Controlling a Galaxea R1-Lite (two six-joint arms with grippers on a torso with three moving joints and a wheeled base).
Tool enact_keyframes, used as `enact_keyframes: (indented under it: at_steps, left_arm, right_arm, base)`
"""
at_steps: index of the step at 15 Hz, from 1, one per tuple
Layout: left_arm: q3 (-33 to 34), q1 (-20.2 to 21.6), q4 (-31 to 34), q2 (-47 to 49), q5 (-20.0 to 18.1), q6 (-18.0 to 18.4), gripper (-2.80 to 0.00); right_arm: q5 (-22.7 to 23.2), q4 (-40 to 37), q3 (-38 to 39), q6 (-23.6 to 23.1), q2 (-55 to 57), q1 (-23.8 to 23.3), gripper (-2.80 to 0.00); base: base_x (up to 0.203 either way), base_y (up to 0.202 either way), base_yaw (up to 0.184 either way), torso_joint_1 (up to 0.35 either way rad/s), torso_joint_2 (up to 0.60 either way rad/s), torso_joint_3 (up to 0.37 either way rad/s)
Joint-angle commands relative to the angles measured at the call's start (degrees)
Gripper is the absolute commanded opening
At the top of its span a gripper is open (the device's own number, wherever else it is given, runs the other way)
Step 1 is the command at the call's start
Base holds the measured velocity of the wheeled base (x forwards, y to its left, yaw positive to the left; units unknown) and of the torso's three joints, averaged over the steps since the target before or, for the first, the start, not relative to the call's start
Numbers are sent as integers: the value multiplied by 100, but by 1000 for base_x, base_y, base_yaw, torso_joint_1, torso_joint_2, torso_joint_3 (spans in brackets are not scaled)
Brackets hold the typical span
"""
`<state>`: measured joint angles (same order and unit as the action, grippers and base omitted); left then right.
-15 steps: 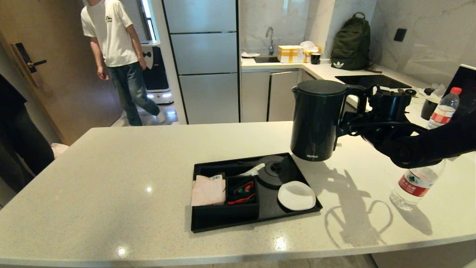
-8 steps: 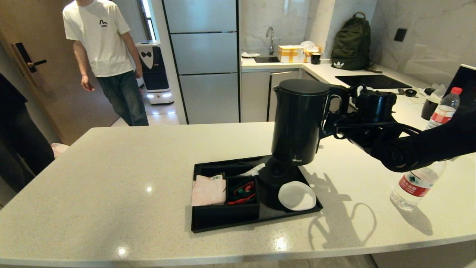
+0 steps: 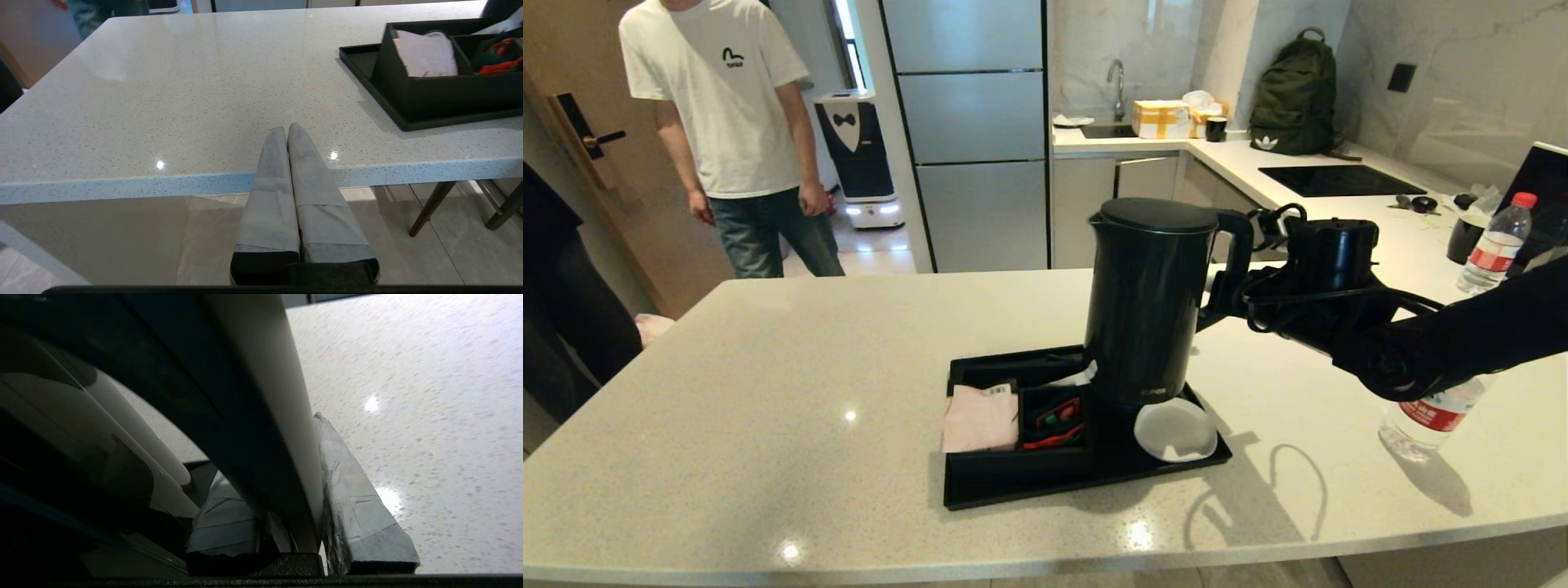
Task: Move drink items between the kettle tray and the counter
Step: Return the kettle to its original position
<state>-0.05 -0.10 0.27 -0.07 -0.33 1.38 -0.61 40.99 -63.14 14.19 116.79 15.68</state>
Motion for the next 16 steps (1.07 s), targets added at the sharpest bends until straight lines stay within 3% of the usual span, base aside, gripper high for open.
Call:
enact_keyframes:
  at_steps: [1,7,10,16]
  left_arm:
    - [-4,1,0,7,-2,2,-280]
    - [-4,1,0,7,-2,2,-280]
    - [5,1,0,7,-2,2,-280]
    - [-4,1,0,7,-2,2,-280]
  right_arm:
    - [140,41,21,5,168,6,-280]
    - [78,245,-377,-75,740,-65,-280]
    - [-265,224,-762,-264,1067,-65,-280]
    - [-291,233,-612,-641,936,-65,-280]
  base:
    - [0,0,0,0,0,0]
    - [0,0,0,0,0,0]
    - [0,0,0,0,0,0]
    - [0,0,0,0,0,0]
